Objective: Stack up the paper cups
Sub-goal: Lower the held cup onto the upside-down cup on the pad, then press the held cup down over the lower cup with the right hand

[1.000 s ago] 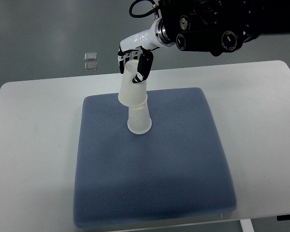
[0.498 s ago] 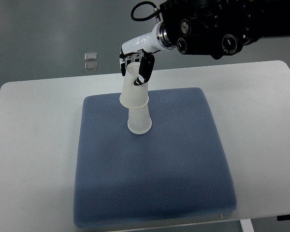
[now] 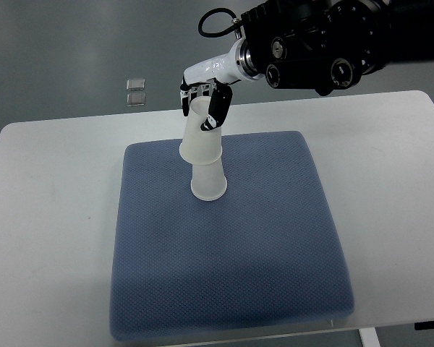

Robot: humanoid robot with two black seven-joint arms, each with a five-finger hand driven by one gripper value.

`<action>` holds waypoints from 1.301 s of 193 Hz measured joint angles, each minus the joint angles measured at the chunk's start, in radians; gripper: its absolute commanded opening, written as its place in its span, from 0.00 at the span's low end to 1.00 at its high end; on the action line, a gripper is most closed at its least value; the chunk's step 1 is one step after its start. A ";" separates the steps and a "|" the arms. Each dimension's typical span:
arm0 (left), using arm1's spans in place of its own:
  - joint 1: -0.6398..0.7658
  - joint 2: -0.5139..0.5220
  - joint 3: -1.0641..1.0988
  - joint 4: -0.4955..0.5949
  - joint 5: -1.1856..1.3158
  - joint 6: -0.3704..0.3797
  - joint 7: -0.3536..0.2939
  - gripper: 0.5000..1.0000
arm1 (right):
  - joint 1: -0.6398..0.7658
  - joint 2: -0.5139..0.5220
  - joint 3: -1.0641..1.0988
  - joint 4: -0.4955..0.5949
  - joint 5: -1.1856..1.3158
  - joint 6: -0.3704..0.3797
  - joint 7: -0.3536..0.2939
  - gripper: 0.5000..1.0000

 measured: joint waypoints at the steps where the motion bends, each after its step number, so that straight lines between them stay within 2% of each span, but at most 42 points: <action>1: 0.000 0.000 0.000 0.000 0.000 0.000 0.000 1.00 | 0.000 0.000 0.000 0.000 0.000 0.000 0.000 0.28; 251: 0.002 0.000 -0.001 0.000 0.000 0.000 0.000 1.00 | -0.079 0.000 -0.014 -0.002 0.001 -0.058 -0.001 0.36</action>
